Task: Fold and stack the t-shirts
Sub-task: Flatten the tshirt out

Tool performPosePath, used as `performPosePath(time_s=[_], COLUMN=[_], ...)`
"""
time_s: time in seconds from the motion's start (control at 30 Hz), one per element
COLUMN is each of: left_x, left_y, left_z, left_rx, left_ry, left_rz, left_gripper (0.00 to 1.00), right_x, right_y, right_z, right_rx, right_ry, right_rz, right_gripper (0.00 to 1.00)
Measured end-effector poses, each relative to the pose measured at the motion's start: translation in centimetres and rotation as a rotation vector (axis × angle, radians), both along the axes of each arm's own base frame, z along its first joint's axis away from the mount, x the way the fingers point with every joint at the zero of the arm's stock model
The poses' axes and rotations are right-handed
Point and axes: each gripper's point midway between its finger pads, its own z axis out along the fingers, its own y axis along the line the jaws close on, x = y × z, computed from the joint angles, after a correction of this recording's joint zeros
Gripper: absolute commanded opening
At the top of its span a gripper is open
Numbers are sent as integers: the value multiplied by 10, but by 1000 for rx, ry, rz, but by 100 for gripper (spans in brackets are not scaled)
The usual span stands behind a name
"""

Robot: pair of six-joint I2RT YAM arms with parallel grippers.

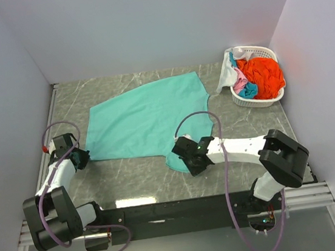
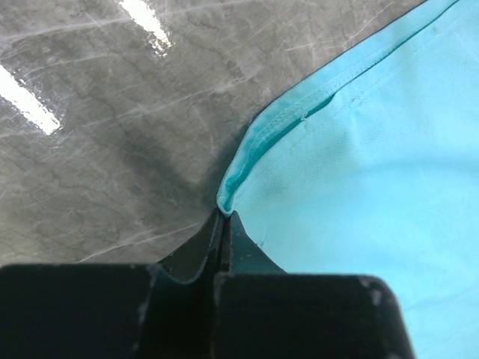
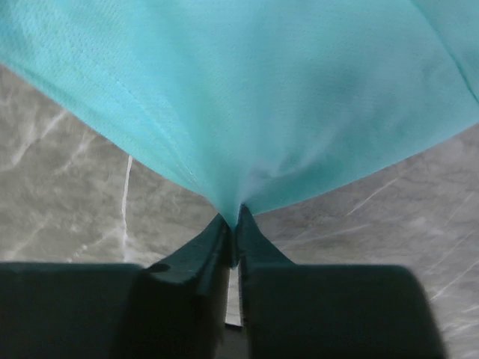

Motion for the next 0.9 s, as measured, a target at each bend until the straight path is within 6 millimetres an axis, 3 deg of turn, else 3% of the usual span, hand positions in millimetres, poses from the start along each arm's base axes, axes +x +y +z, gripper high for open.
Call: performPosePath(time_s=[0.07,0.2,0.3,0.47,0.67,0.8,0.9], left_x=[1,3,9,42,98,123,132], left_y=[0,-1,-4,-17,-39,-47,-50], left_z=[1,3,11,51,134,194,235], left_rx=[1,-4,-12,-2,14,24,37], left_ry=[-5,-17,-44,-152,-343,-472,-557], left_rz=[-1,-7,-22,-83,-164,-188,-199], left_gripper=[1,1,1,1,1,1,1], right_x=[3,13,31,94,170,195,201], right_y=[-2,-10,-13,-18,-39,-55,-69], right_z=[1,4,22,90,192,252,294], right_rx=[-12,-35,-6,146,279,316,333], right_ry=[-15,-43,-81,-252,-520,-664,-766], right_rz=[-15,-57,-109,-254,-397,-435,-441], right_gripper=[0,0,0,0,0,0,0])
